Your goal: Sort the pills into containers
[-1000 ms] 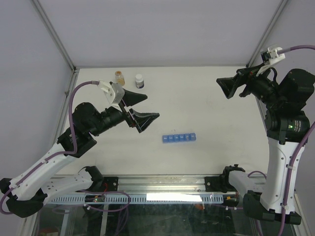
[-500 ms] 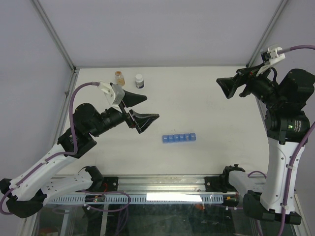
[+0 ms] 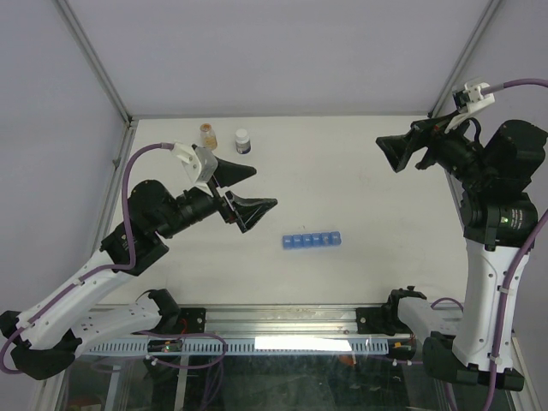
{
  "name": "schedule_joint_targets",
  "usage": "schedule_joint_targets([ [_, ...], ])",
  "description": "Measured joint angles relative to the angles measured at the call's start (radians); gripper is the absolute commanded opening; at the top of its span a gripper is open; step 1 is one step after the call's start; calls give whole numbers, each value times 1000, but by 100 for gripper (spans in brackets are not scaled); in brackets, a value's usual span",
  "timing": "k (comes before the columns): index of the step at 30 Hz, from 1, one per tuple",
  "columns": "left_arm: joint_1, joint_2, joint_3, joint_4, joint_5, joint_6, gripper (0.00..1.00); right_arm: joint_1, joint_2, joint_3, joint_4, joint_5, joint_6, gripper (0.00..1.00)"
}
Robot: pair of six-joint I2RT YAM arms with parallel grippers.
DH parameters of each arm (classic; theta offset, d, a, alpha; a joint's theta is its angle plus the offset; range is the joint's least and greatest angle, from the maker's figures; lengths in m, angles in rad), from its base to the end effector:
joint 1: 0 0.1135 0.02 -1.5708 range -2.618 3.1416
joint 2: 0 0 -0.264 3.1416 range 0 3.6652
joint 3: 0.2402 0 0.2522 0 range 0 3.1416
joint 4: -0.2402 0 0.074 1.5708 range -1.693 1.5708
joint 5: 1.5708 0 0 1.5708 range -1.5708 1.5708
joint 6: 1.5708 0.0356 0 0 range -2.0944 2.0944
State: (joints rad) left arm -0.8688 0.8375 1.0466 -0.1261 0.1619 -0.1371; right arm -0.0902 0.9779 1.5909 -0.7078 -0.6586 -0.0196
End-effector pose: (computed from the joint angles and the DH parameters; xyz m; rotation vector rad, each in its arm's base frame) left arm 0.1114 -0.1406 0.4282 0.6840 1.4025 -0.9246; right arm 0.1414 0.0091 0.5128 -0.4380 1.6076 0.4635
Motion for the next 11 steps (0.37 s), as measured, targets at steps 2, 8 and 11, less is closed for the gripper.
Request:
schedule_joint_targets([
  [2, 0, 0, -3, 0, 0, 0, 99, 0, 0, 0, 0, 0, 0, 99],
  [8, 0, 0, -13, 0, 0, 0, 99, 0, 0, 0, 0, 0, 0, 99],
  [11, 0, 0, -13, 0, 0, 0, 99, 0, -2, -3, 0, -1, -1, 99],
])
